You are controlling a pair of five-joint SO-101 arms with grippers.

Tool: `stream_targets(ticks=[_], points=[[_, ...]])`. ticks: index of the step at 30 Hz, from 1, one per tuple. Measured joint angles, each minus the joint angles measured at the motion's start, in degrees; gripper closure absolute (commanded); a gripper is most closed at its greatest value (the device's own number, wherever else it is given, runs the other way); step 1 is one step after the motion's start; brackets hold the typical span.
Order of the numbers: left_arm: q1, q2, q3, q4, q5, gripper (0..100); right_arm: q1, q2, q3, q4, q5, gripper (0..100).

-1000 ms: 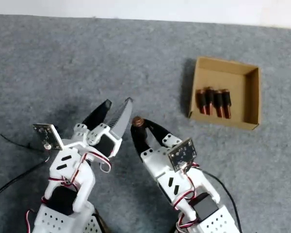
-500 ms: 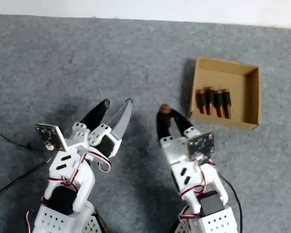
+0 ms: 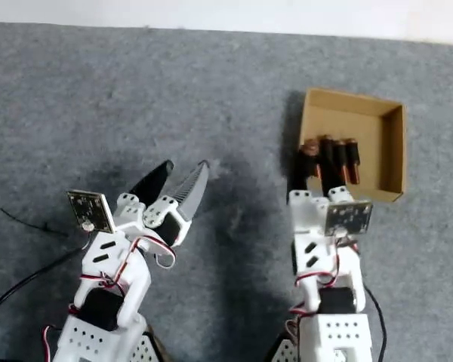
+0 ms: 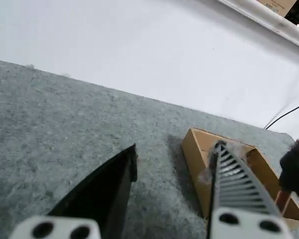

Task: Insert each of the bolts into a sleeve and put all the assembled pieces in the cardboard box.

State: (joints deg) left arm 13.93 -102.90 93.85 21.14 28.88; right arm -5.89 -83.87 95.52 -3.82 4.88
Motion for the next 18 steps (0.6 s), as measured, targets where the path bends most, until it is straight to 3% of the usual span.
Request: stream_targets(ticks=[5,12,18], points=[[0.0,0.0,0.0,0.0,0.0,77,5.45,23.91,-11.43,-4.22,-0.62,99.3],[0.0,0.09,2.11,-1.93,0.0,77,13.8,61.89,-41.32,-5.98,-10.46,99.3],[0.0,0.09,2.2,-3.43,0.0,77,16.0,89.05,-68.92,7.82,-8.18,99.3]])
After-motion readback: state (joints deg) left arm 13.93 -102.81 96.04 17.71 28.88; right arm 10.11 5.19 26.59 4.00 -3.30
